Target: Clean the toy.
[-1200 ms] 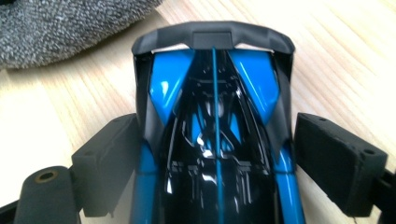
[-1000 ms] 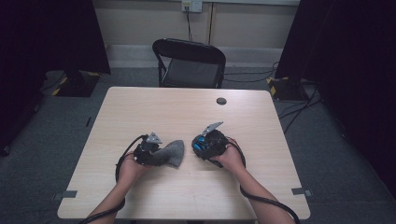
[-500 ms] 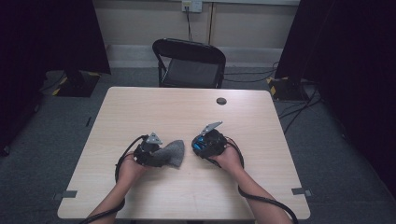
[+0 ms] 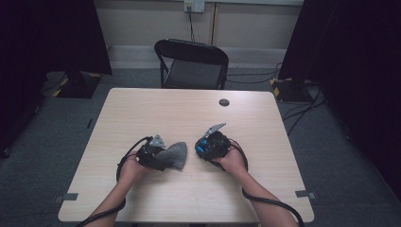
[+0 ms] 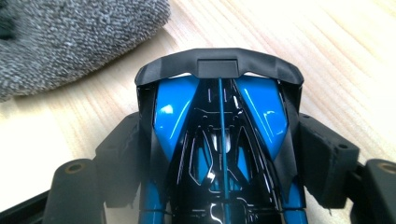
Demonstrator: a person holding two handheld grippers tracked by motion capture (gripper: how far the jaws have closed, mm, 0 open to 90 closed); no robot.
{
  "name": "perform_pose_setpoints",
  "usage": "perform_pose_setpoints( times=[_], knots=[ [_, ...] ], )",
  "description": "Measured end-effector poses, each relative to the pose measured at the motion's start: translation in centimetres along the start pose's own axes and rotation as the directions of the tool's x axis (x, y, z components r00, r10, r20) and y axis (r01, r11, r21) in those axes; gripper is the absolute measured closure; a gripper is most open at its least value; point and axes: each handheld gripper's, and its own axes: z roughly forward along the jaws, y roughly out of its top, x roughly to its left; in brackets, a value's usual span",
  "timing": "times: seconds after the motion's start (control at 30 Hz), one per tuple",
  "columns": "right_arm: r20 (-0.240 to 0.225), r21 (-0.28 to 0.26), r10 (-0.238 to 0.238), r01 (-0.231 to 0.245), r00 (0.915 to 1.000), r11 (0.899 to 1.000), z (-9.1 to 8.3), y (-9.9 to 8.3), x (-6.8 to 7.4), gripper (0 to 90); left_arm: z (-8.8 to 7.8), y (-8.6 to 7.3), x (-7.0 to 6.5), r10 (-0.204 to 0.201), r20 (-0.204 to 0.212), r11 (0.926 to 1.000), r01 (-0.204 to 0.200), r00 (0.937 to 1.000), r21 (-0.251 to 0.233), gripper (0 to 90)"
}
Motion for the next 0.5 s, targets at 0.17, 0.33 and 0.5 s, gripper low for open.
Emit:
perform_pose_setpoints(
  times=[0.17, 0.33, 0.5],
  knots=[
    [-0.036, -0.009, 0.013, -0.013, 0.9993, 1.0, -0.3, 0.0, -0.2, 26.1, -0.3, 0.5, 0.1, -0.065, 0.009, 0.9975, 0.064, 0.9979, 0.028, 65.5],
    [-0.061, -0.041, 0.037, -0.039, 0.9974, 0.998, -1.1, -0.1, -0.3, 26.1, -0.6, 0.7, 0.3, -0.101, 0.014, 0.9946, 0.101, 0.9948, 0.025, 69.3],
    [-0.07, -0.081, 0.05, -0.056, 0.9963, 0.995, -2.3, -0.3, -0.7, 26.1, -1.4, 0.9, 0.7, -0.135, 0.026, 0.9907, 0.135, 0.9905, -0.014, 69.1]
  ],
)
